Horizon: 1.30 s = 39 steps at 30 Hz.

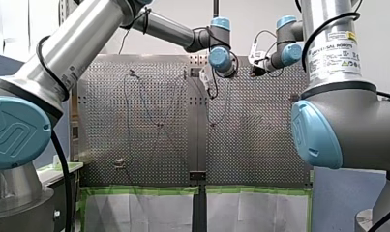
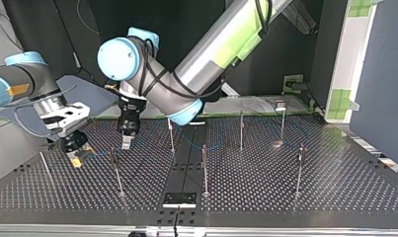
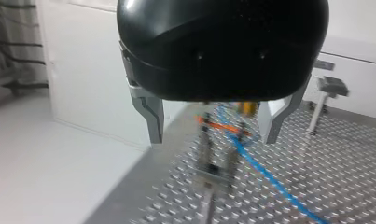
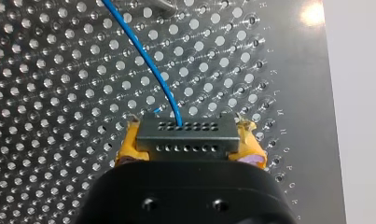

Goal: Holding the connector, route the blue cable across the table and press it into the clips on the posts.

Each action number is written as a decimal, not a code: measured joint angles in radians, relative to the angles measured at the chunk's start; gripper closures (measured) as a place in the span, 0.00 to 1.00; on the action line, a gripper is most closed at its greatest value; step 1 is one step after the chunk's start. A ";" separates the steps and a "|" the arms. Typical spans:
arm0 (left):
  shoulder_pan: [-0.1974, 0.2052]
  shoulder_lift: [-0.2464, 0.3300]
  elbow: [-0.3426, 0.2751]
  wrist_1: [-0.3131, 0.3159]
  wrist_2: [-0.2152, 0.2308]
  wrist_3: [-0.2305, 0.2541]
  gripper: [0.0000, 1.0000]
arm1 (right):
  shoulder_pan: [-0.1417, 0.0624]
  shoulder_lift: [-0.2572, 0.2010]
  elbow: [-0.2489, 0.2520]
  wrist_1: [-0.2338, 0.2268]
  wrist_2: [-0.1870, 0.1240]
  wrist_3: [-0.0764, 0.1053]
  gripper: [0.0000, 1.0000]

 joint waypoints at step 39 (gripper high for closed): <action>-0.056 0.392 -0.392 0.382 0.021 -0.138 0.00 | -0.008 0.003 0.002 0.000 0.000 -0.002 1.00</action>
